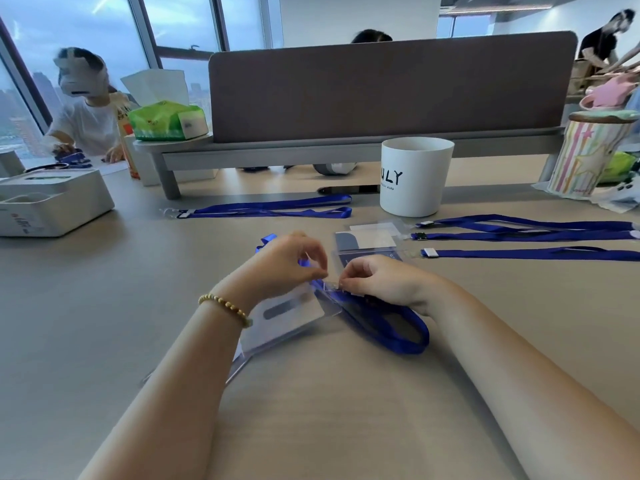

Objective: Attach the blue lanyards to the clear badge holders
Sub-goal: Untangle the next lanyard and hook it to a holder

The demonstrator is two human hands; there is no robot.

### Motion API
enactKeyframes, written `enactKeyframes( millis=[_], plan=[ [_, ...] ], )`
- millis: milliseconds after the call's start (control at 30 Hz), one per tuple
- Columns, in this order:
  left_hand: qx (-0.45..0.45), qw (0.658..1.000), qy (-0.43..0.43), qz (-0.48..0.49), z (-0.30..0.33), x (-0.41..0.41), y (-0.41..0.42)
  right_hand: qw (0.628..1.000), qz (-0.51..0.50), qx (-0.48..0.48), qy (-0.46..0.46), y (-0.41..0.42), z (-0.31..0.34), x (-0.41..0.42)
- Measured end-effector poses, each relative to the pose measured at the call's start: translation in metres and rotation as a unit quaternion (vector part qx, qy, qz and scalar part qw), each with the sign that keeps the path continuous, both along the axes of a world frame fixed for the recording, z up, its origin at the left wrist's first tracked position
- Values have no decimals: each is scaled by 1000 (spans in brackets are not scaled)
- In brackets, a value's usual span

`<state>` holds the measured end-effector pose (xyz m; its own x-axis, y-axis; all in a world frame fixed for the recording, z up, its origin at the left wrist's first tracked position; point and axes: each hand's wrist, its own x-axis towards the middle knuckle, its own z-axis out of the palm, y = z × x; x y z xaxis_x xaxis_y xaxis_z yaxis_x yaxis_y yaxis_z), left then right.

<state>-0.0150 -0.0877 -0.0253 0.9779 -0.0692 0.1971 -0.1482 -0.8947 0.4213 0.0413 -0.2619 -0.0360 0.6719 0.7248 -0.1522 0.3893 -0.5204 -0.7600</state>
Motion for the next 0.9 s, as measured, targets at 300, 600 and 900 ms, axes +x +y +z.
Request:
enactKeyframes(
  millis=[300, 600, 900],
  plan=[
    [109, 992, 69, 9, -8, 2, 0, 985, -21, 108, 135, 4, -9, 6],
    [171, 976, 134, 1, -11, 5, -6, 999, -34, 19, 20, 11, -8, 4],
    [183, 976, 115, 18, -17, -6, -3, 997, -60, 38, 4, 17, -10, -3]
  ],
)
